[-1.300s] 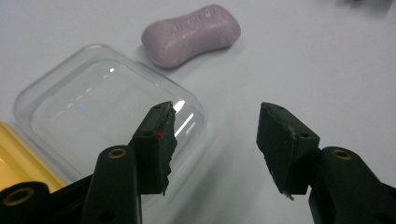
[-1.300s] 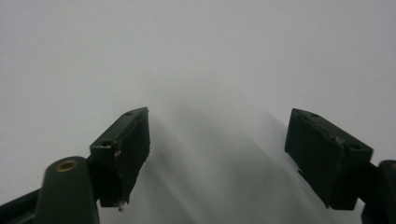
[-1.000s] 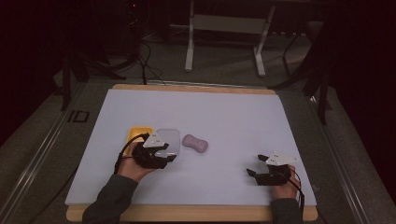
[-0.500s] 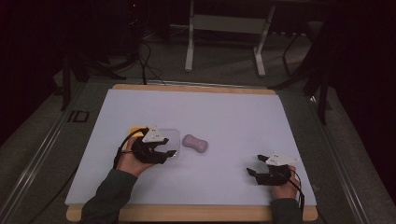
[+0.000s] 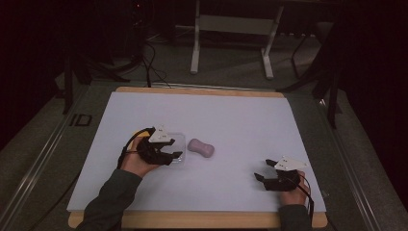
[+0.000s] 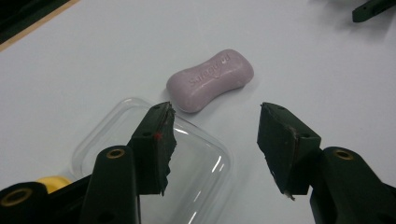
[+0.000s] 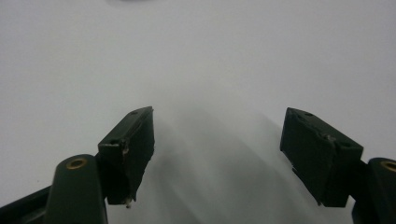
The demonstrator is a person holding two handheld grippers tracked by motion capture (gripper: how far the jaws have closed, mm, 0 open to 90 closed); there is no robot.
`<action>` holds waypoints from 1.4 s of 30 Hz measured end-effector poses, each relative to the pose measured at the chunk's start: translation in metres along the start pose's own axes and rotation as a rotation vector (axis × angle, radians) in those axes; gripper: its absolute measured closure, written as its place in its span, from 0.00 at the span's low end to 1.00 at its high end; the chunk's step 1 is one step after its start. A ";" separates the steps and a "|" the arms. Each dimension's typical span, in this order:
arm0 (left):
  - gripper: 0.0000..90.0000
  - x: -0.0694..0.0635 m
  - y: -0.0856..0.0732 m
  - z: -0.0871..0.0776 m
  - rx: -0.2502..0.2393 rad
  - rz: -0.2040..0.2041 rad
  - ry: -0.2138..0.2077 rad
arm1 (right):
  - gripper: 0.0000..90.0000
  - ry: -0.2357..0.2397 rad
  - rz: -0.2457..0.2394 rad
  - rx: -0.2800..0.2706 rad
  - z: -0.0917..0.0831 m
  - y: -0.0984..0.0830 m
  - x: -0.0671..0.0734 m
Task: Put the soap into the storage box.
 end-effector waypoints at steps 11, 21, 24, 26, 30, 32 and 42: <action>0.49 0.004 0.007 0.007 -0.005 0.034 -0.018 | 0.28 0.000 0.000 -0.001 0.000 0.000 0.000; 0.47 0.003 0.015 0.013 -0.013 0.064 -0.040 | 0.28 -0.001 0.000 0.003 0.000 0.000 0.000; 0.44 0.002 0.018 0.014 -0.011 0.071 -0.055 | 0.28 -0.001 -0.004 0.006 0.001 0.000 0.000; 0.42 0.002 0.020 0.016 -0.020 0.070 -0.059 | 0.28 -0.001 -0.005 0.006 0.001 0.000 0.000; 0.38 0.001 0.022 0.018 -0.018 0.082 -0.062 | 0.28 0.000 -0.004 0.005 0.000 0.000 0.000; 0.36 0.001 0.023 0.020 -0.018 0.088 -0.062 | 0.28 0.000 -0.004 0.005 0.000 0.000 0.000; 0.30 -0.002 0.026 0.026 -0.010 0.115 -0.115 | 0.28 0.002 -0.001 0.003 0.000 0.000 0.000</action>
Point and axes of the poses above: each handheld gripper's, and its own axes: z roughly forward along the jaws, y roughly out of its top, x roughly to its left, the point moved 10 cm from there along z, roughly forward along the jaws, and after that the axes turned 15 degrees about y, right-handed, at the moved point
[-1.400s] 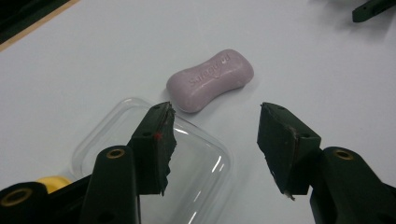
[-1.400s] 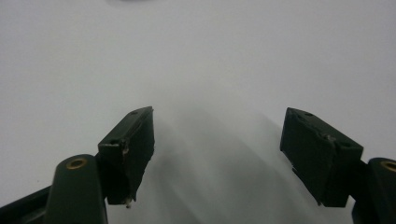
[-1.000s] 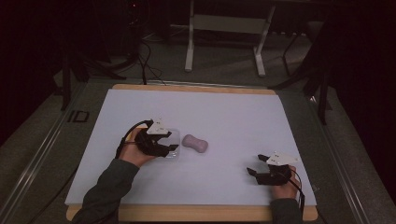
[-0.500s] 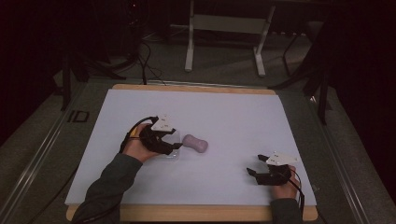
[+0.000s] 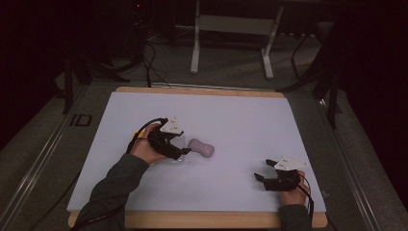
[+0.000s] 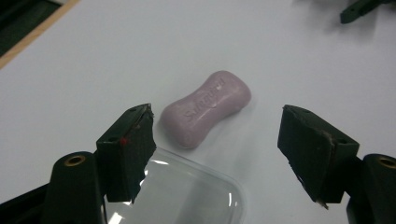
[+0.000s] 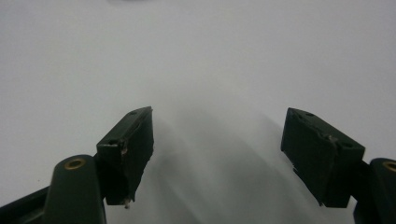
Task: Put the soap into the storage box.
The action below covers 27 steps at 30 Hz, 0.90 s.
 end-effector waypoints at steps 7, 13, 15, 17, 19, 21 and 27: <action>0.29 0.001 -0.001 0.006 0.013 -0.002 -0.022 | 0.28 0.000 -0.001 0.001 0.000 0.000 0.000; 0.29 0.003 0.000 0.009 0.012 0.001 -0.017 | 0.28 0.000 -0.002 0.002 0.000 0.000 0.000; 0.29 0.004 0.000 0.011 0.012 -0.002 -0.015 | 0.28 0.001 -0.001 0.003 0.000 0.000 0.000; 0.31 0.005 0.000 0.012 0.012 0.003 -0.016 | 0.28 0.002 -0.001 0.003 0.000 0.000 0.000; 0.32 0.005 0.000 0.013 0.011 -0.002 -0.021 | 0.28 0.001 -0.001 0.004 0.000 0.000 0.000; 0.33 0.005 0.001 0.014 0.015 0.007 -0.022 | 0.28 0.002 -0.001 0.004 0.000 0.000 0.000; 0.31 0.004 0.003 0.019 0.031 0.028 -0.031 | 0.28 0.001 -0.001 0.005 0.001 0.000 0.000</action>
Point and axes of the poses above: each handheld gripper's, and its own axes: z roughly forward along the jaws, y roughly out of its top, x roughly to its left, the point moved 10 cm from there along z, roughly forward along the jaws, and after that the axes turned 15 degrees about y, right-handed, at the moved point
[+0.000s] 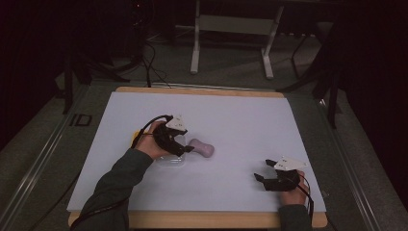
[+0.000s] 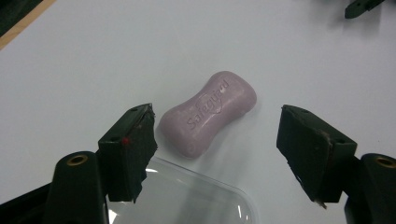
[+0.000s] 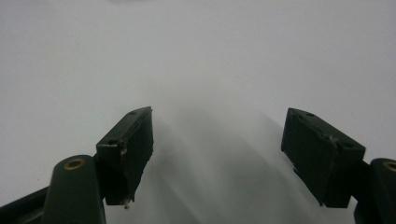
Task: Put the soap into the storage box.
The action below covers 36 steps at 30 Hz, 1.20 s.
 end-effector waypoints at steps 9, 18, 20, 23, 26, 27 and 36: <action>0.29 -0.001 0.002 0.009 0.021 0.010 -0.016 | 0.27 0.001 -0.001 0.001 0.000 0.000 0.000; 0.29 -0.002 0.002 0.018 0.036 0.021 -0.025 | 0.27 0.004 -0.002 0.002 0.000 0.000 0.000; 0.29 -0.002 0.002 0.020 0.044 0.023 -0.030 | 0.27 0.004 -0.002 0.002 0.000 0.000 0.000; 0.29 -0.002 0.002 0.024 0.055 0.030 -0.034 | 0.27 0.005 -0.003 0.003 0.001 0.000 0.001; 0.29 -0.002 0.003 0.027 0.062 0.031 -0.036 | 0.27 0.005 -0.003 0.003 0.000 0.000 0.001; 0.29 -0.002 0.003 0.028 0.062 0.031 -0.037 | 0.27 0.005 -0.003 0.003 0.000 0.000 0.001; 0.30 -0.007 0.004 0.041 0.084 0.043 -0.059 | 0.27 0.006 -0.004 0.004 0.001 0.000 0.001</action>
Point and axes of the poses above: each handheld gripper's, and its own axes: z roughly forward along the jaws, y roughly out of its top, x roughly to its left, the point moved 10 cm from there along z, roughly forward along the jaws, and after that the axes turned 15 degrees about y, right-handed, at the moved point
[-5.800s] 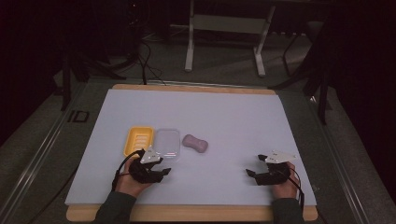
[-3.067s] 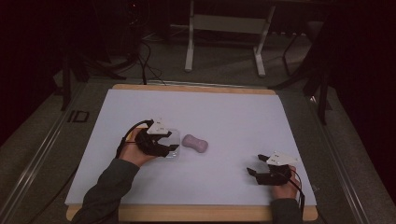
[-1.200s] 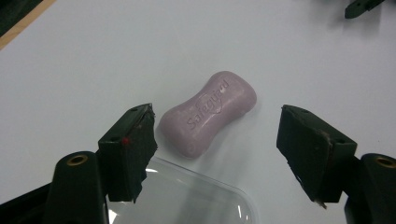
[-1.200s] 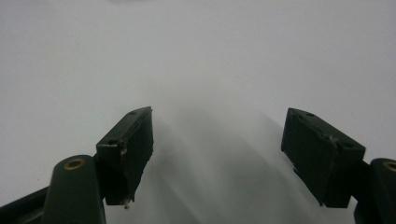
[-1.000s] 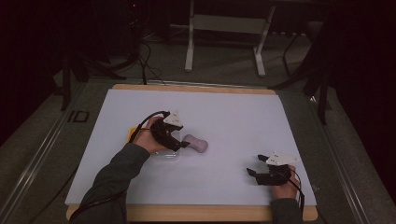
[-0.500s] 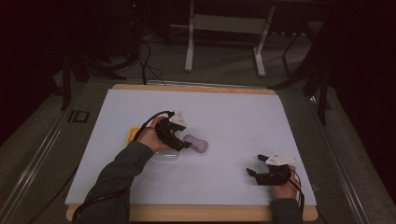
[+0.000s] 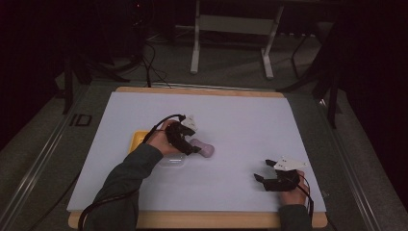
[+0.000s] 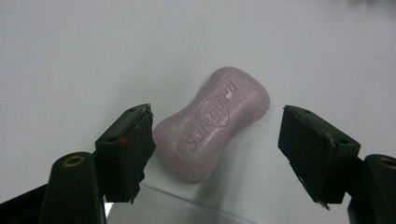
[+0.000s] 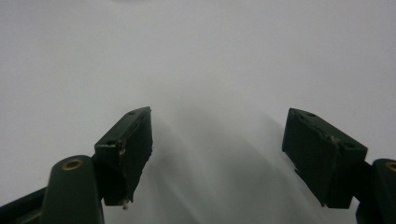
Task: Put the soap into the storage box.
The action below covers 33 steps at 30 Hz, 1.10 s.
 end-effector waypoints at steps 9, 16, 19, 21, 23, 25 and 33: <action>0.30 -0.003 0.004 0.014 0.022 0.020 -0.005 | 0.27 -0.001 -0.004 0.006 0.000 0.000 0.000; 0.29 -0.006 0.008 0.023 0.027 0.031 -0.016 | 0.27 0.000 -0.005 0.006 0.000 0.000 0.000; 0.29 -0.010 0.008 0.028 0.039 0.044 -0.022 | 0.27 0.001 -0.005 0.007 0.000 0.000 0.000; 0.28 -0.011 0.007 0.030 0.047 0.056 -0.018 | 0.27 0.002 -0.005 0.007 0.000 0.000 0.000; 0.27 -0.010 0.006 0.033 0.053 0.063 0.008 | 0.27 0.002 -0.005 0.008 0.000 0.000 0.000; 0.26 -0.009 0.005 0.034 0.056 0.063 0.012 | 0.27 0.001 -0.004 0.008 0.001 0.000 0.001; 0.24 -0.016 0.005 0.039 0.049 0.075 -0.017 | 0.27 0.003 -0.004 0.009 0.001 0.000 0.001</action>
Point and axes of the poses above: each handheld gripper's, and its own axes: z roughly forward along the jaws, y roughly out of its top, x roughly to its left, the point moved 10 cm from there along z, roughly forward along the jaws, and after that the axes turned 15 degrees about y, right-handed, at the moved point
